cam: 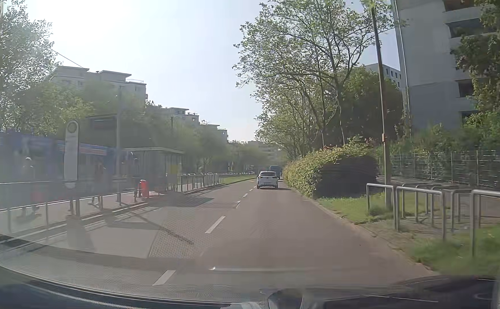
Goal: Follow the waypoints while adhering to traffic rules and regulations
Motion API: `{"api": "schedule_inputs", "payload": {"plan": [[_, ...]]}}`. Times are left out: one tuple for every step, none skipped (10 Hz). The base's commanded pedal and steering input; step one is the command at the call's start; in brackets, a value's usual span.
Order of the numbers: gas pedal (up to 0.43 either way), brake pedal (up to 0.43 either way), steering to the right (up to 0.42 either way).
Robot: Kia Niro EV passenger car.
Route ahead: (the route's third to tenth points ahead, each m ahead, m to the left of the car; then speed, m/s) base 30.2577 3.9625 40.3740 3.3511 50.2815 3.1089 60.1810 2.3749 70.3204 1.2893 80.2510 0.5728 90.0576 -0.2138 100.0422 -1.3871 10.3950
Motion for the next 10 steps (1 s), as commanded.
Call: {"api": "schedule_inputs", "payload": {"plan": [[0.118,0.0,0.011],[0.118,0.0,0.011],[0.13,0.0,0.011],[0.13,0.0,0.011],[0.13,0.0,0.011],[0.13,0.0,0.011],[0.13,0.0,0.01],[0.13,0.0,0.01],[0.13,0.0,0.009],[0.13,0.0,0.006]]}}
